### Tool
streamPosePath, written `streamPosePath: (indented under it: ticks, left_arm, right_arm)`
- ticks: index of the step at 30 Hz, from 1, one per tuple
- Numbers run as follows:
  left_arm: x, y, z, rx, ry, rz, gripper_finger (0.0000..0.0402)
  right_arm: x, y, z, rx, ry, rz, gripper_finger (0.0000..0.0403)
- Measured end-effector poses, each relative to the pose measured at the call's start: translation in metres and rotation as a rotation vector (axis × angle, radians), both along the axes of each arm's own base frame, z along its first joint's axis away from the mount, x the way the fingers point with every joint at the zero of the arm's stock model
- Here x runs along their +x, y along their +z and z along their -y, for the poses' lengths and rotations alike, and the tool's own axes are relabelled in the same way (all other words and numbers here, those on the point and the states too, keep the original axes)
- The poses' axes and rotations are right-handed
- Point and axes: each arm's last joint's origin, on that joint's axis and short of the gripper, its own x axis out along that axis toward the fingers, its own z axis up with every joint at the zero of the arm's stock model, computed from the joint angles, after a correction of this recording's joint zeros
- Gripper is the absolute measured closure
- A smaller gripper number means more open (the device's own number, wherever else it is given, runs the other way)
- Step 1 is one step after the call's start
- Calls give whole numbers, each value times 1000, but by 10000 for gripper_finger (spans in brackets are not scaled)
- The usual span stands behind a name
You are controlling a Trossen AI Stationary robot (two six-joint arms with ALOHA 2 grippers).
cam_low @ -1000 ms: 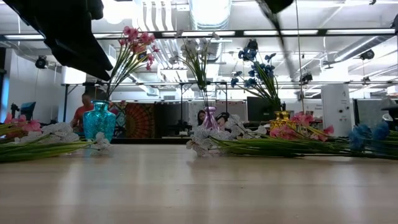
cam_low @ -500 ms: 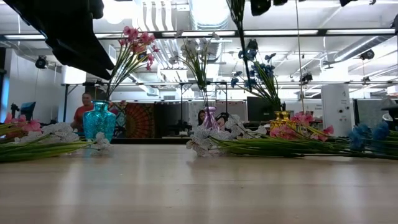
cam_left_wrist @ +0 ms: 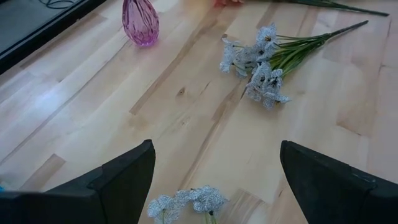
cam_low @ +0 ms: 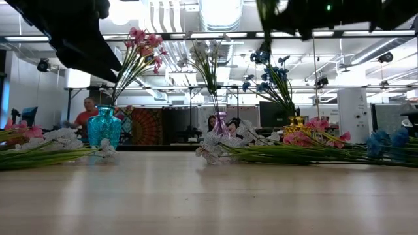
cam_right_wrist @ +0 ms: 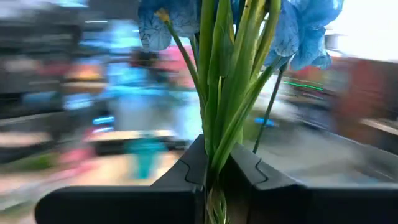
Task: Sort flowers into vase by color
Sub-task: Put the bottom blue flowers into the yellow vase
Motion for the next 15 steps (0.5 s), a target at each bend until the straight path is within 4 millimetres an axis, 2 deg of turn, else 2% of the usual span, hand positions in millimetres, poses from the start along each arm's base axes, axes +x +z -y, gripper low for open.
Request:
streamPosePath:
  ticks: [6,15]
  left_arm:
    - [0,1,-1,18,17,13,75]
    - [0,1,-1,18,18,13,75]
  right_arm:
    - [-22,-5,16,45,-412,73,381]
    - [-30,-12,38,64,-541,82,381]
